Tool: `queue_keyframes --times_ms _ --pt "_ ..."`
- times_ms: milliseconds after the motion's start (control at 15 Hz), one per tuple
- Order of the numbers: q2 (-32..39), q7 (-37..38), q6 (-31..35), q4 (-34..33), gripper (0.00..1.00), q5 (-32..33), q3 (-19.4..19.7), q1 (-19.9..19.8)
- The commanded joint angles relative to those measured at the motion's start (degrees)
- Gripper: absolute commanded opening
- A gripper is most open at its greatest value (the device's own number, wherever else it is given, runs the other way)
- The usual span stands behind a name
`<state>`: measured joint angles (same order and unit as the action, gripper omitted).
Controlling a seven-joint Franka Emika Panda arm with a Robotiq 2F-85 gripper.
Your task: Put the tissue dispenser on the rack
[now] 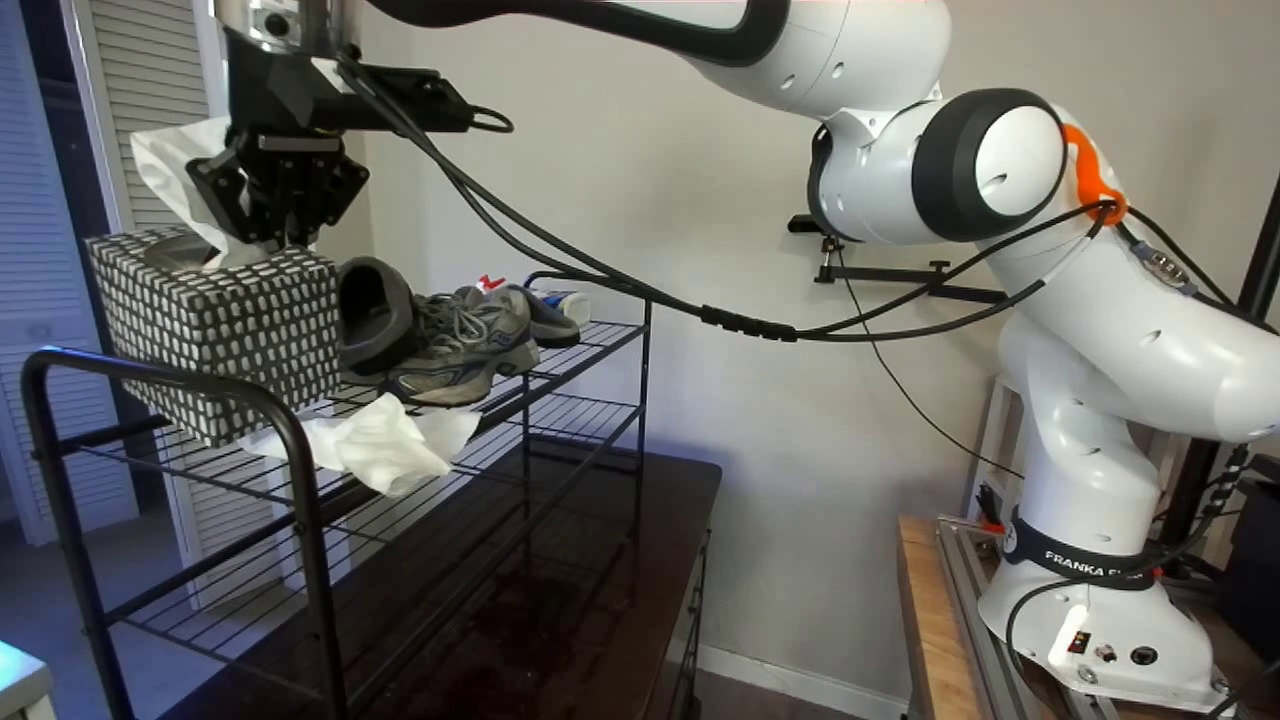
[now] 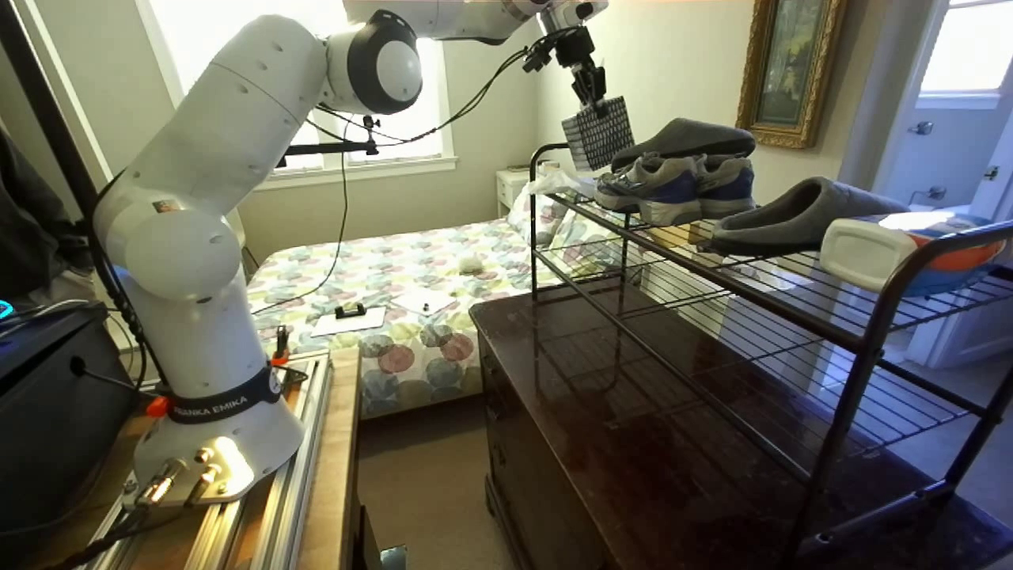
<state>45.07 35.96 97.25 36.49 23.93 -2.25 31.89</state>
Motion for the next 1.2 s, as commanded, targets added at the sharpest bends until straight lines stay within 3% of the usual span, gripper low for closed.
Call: queue_keyframes --times_ms 0,600,667,800,1133 --pt "2.4 -0.2 -1.8 -4.2 0.02 0.0 0.3 0.6" --pt "2.7 -5.6 -3.1 -4.2 0.02 -0.6 -0.6 0.2" --pt "2.7 -6.1 -3.4 -4.2 0.32 -0.7 -0.6 0.3" --pt "2.7 -6.6 -3.9 -4.3 0.38 -0.5 -0.6 0.4" --pt "2.6 -6.5 -4.6 -5.0 0.74 -0.7 -0.7 0.4"
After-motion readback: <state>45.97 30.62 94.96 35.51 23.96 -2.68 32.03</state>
